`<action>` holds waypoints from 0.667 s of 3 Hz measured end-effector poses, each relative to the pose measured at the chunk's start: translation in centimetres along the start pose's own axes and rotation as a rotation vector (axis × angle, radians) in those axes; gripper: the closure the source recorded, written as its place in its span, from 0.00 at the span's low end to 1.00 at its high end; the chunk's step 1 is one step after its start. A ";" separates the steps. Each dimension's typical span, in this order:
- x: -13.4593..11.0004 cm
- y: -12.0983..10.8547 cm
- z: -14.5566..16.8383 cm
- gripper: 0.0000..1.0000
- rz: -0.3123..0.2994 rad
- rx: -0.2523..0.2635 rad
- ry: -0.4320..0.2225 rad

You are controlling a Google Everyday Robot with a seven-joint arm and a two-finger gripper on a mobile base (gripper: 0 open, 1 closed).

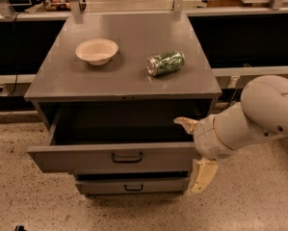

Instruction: Open top drawer

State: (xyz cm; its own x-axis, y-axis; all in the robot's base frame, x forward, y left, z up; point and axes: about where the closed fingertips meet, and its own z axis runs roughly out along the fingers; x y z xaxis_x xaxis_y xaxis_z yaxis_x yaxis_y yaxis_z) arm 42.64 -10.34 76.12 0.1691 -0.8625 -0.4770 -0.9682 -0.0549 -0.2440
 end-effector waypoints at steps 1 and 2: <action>0.7 -1.5 0.5 0.00 0.008 -0.007 0.033; 1.4 -5.0 1.9 0.18 0.022 -0.021 0.079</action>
Offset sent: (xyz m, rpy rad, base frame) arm 0.1097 0.0098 -0.0189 -0.1358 0.0496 -0.0441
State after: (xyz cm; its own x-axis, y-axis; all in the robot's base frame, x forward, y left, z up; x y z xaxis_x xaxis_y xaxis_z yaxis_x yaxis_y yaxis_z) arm 48.07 -10.37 75.07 0.1335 -0.9006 -0.4135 -0.9754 -0.0455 -0.2158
